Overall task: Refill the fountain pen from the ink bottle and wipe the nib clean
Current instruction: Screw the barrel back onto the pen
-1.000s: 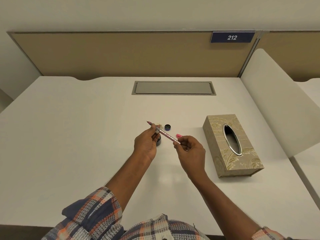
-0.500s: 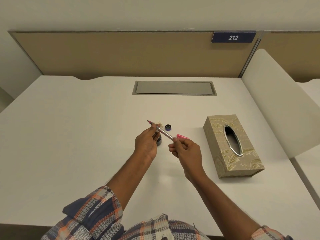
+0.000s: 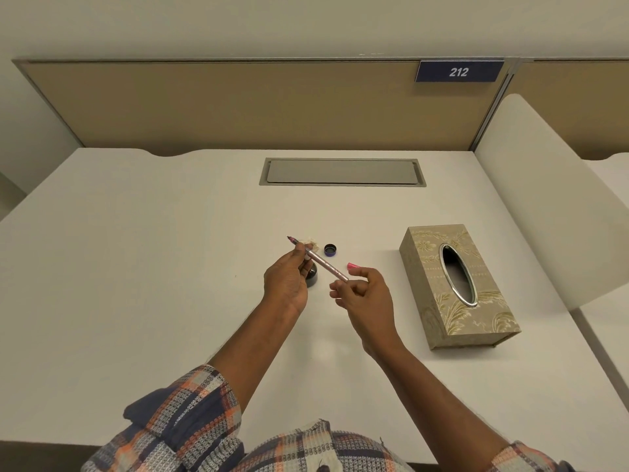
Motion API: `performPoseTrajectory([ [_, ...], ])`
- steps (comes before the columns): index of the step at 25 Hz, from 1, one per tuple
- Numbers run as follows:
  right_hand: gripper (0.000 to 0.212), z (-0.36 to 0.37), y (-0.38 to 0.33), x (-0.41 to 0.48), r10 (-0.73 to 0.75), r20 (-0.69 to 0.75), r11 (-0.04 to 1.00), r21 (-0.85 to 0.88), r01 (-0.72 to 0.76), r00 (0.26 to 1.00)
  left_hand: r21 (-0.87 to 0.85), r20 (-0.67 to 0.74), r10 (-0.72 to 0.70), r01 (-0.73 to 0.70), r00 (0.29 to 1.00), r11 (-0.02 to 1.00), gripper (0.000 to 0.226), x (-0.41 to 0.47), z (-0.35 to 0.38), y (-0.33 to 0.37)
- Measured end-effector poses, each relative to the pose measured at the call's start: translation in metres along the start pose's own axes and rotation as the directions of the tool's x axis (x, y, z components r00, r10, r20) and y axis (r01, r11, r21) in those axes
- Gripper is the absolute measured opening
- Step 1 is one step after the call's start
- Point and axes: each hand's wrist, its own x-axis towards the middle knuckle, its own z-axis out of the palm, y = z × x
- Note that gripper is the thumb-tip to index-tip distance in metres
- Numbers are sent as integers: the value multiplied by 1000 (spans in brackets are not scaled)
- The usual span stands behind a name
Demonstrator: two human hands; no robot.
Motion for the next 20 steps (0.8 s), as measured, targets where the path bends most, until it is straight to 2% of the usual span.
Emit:
performPoseTrajectory([
  [3,12,-1,-1,1,-8,-14,1000,-21,7,1000,-9,12,10,-10,1000,1000,14,-1,0,0],
  [6,38,0,0,3,62,9,998,-25,-62,998,-23,33,7,-6,999,1000,13,-2,0,0],
  [7,40,2,0,2,75,13,997,-34,-75,997,-21,32,4,-3,999,1000,13,-2,0,0],
  [11,22,1,-1,0,-1,5,1000,-29,1,1000,-6,13,9,-8,1000,1000,14,1,-1,-3],
  [14,11,0,0,1,2,-16,1000,-21,-2,1000,14,11,17,-17,1000,1000,14,3,-2,-4],
  [17,39,1,2,3,76,9,995,-60,-75,997,-7,37,21,-20,999,1000,13,2,-1,-5],
  [18,43,2,2,3,93,13,994,-62,-92,996,-7,38,21,-21,999,1000,13,2,-2,-5],
  [20,34,3,3,1,74,11,996,-46,-73,997,-14,35,21,-21,999,1000,13,3,-2,-6],
])
